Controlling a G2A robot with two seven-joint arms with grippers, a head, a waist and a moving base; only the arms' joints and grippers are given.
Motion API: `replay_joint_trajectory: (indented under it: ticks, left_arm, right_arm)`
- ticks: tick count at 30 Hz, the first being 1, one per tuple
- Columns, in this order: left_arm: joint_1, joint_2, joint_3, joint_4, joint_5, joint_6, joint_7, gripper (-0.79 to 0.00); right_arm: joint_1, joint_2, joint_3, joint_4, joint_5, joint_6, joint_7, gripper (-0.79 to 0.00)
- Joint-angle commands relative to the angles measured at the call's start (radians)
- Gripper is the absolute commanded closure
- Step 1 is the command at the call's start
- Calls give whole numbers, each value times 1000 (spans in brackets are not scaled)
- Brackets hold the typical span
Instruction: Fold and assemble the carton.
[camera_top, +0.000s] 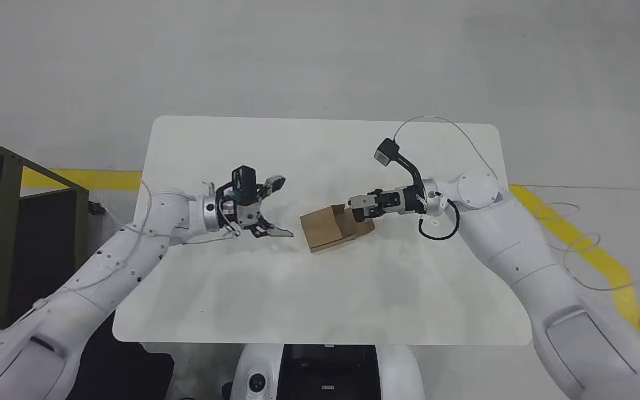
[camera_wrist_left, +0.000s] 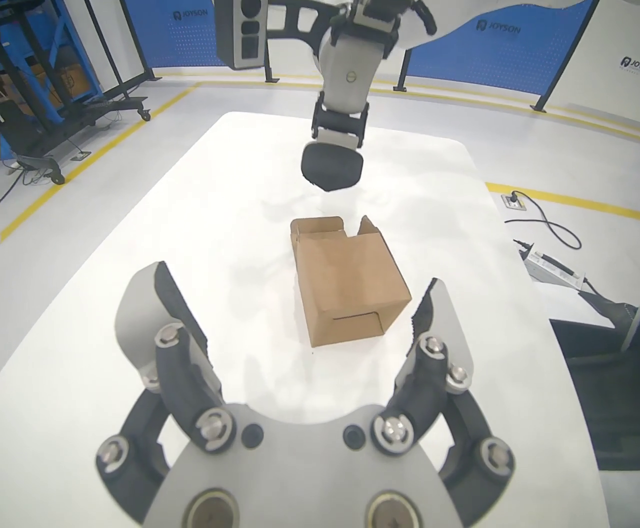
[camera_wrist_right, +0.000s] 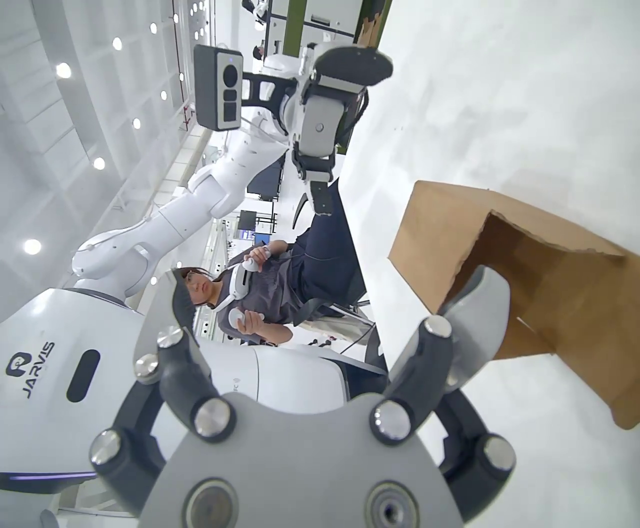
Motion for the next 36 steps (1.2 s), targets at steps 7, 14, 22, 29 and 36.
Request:
replay_joint_trajectory:
  ticks: [7,14,22,29,36]
  left_arm:
    - [20,-27,43,-4,97,52,14,-785]
    - [-1,-61,78,13,146,94,-6,-785]
    - [-37,-100,95,86,136,120,1,-785]
    - [-55,-110,59,149,110,134,14,-785]
    - [-79,-109,51,180,167,15,25,-785]
  right_arm:
    - [0,0,0,0,0,0,0,-785]
    - [0,0,0,0,0,0,0,-785]
    - [0,0,0,0,0,0,0,-785]
    - [0,0,0,0,0,0,0,-785]
    - [0,0,0,0,0,0,0,-785]
